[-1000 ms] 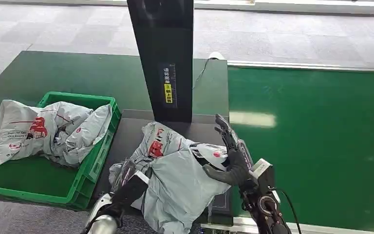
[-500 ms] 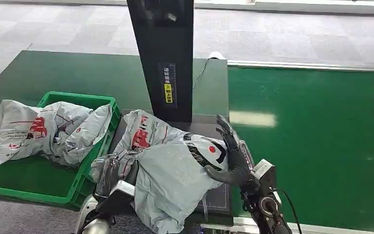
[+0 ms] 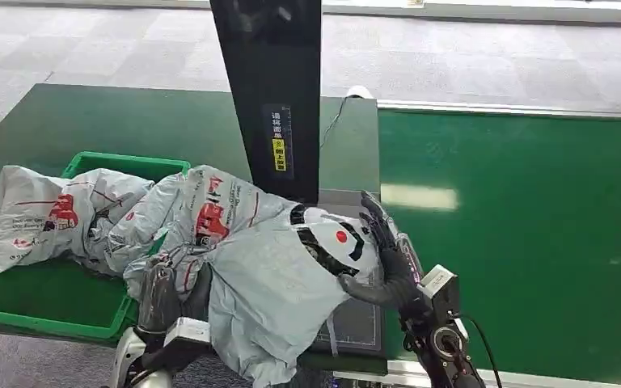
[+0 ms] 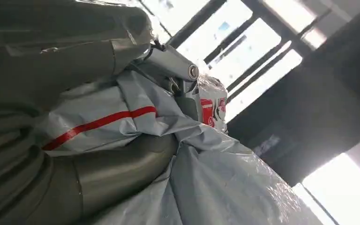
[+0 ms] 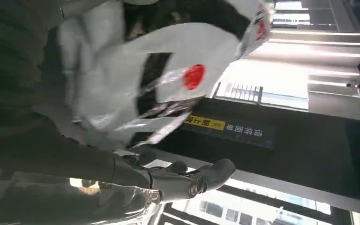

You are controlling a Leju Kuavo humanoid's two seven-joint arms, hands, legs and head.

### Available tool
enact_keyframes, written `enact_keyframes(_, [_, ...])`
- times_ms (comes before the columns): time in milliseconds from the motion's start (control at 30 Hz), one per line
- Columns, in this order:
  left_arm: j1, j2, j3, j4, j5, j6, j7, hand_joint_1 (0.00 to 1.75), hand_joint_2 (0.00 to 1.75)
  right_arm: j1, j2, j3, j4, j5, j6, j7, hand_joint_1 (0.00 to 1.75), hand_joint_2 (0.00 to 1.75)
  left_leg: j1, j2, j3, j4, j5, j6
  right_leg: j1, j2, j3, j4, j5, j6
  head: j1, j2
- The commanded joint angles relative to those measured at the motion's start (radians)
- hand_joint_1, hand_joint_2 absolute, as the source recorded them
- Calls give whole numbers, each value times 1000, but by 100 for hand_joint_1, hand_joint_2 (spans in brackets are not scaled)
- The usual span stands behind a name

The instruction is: Moved the parcel from conveyor to table for the left to box.

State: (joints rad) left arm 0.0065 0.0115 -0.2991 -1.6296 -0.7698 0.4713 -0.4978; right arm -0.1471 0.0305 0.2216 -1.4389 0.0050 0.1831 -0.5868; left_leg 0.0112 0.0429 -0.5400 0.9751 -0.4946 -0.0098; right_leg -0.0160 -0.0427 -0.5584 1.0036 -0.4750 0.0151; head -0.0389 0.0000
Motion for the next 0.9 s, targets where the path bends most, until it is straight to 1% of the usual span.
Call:
enact_keyframes(33, [10, 38, 77, -148, -51, 160, -58, 175, 175, -47, -2, -23, 19, -10, 4, 17, 0, 175, 1, -2, -2, 1, 0, 1, 1, 4, -2, 0, 1, -1, 0, 0])
enact_keyframes(100, [2, 44, 97, -157, -75, 207, -57, 175, 175, -51, -3, -24, 21, -10, 3, 17, 0, 175, 0, -1, -1, 1, 0, 0, 0, 3, -2, 0, 1, -1, 0, 0])
enact_keyframes(133, [11, -67, 279, -217, -266, 227, -69, 175, 175, -48, -1, -25, 20, -9, 5, 19, 0, 175, 1, -2, -3, 1, 1, 1, 1, 5, -3, 0, 2, -1, 0, 0])
enact_keyframes(233, [6, -79, 477, -248, -151, 227, -120, 175, 175, -25, -4, -24, 10, -5, 8, 20, 0, 175, 1, 1, -2, 1, 0, 0, 1, 5, -2, 1, 1, -1, 0, 0])
enact_keyframes(267, [0, -77, 517, -244, -150, 227, -125, 175, 175, -21, -7, -23, 12, -3, 8, 19, 0, 175, 1, 0, -2, 1, 0, 0, 1, 7, -2, 0, 2, -1, 0, 0])
enact_keyframes(300, [-3, -73, 539, -236, -139, 227, -137, 175, 175, -17, -7, -22, 14, -1, 7, 15, 0, 175, 1, -1, -2, 1, 0, 1, 1, 7, -3, 0, 2, -2, 0, 0])
enact_keyframes(367, [-17, -64, 580, -212, -155, 227, -124, 175, 175, -8, -4, -26, 11, 2, 5, 10, 0, 175, 1, 0, 0, -1, 1, 0, 1, 8, -1, -1, 2, -2, 0, 0])
enact_keyframes(433, [-36, -65, 612, -188, -181, 227, -89, 175, 175, 6, -2, -29, 1, 7, 4, 7, 0, 175, 1, -2, 0, -1, 1, 0, 1, 4, -1, -1, 1, -2, 0, 0])
enact_keyframes(467, [-48, -67, 635, -172, -183, 227, -54, 175, 175, 13, -3, -30, -1, 10, 4, 6, 0, 175, 1, -3, 0, -1, 1, 0, 1, 2, -1, 0, 0, -1, 0, 0])
enact_keyframes(500, [-66, -60, 648, -132, -198, 223, 57, 175, 175, 26, 0, -34, -11, 18, -8, 3, 0, 175, 1, -3, 0, 0, 1, 0, 1, 2, -1, 0, 0, -1, 0, 0])
enact_keyframes(533, [-94, -29, 645, -91, -166, 204, 171, 175, 175, 46, -1, -38, -29, 23, -14, 3, 0, 175, 1, -4, 0, -1, 1, 1, 2, 4, -1, -1, 1, -2, 0, 0])
enact_keyframes(600, [-147, 4, 684, -12, -160, 158, 310, 175, 175, 67, -2, -42, -51, 26, -14, 5, 0, 175, 2, -7, -1, -2, 2, 1, 2, 2, 0, -2, 2, -2, 1, 0])
enact_keyframes(633, [-153, 23, 704, 20, -149, 152, 344, 175, 175, 67, -1, -42, -49, 28, -12, 5, 0, 175, 1, -5, 0, -2, 2, 0, 1, 0, 0, -1, 1, -1, 0, 0])
enact_keyframes(667, [-156, 38, 717, 46, -136, 136, 362, 175, 175, 65, 1, -41, -46, 29, -10, 5, 0, 175, 1, -6, -1, -2, 3, 0, 1, 1, -1, -1, 1, -2, 1, 0])
enact_keyframes(700, [-156, 53, 738, 75, -124, 132, 368, 175, 175, 57, 4, -38, -37, 31, -7, 6, 0, 175, 1, -3, 1, -1, 1, 0, 1, 1, 0, 0, 0, -1, 0, 0])
enact_keyframes(767, [-167, 61, 763, 119, -115, 86, 395, 175, 175, 46, 7, -34, -28, 32, -5, 7, 0, 175, 0, -2, 1, -2, 2, 0, 1, 4, -1, -1, 1, -2, 0, 0])
enact_keyframes(900, [-213, 67, 794, 202, -133, 25, 445, 175, 175, 23, 11, -27, -14, 35, 0, 13, 0, 175, 1, -2, 0, -2, 2, 0, 1, 4, -1, -1, 1, -2, 0, 0])
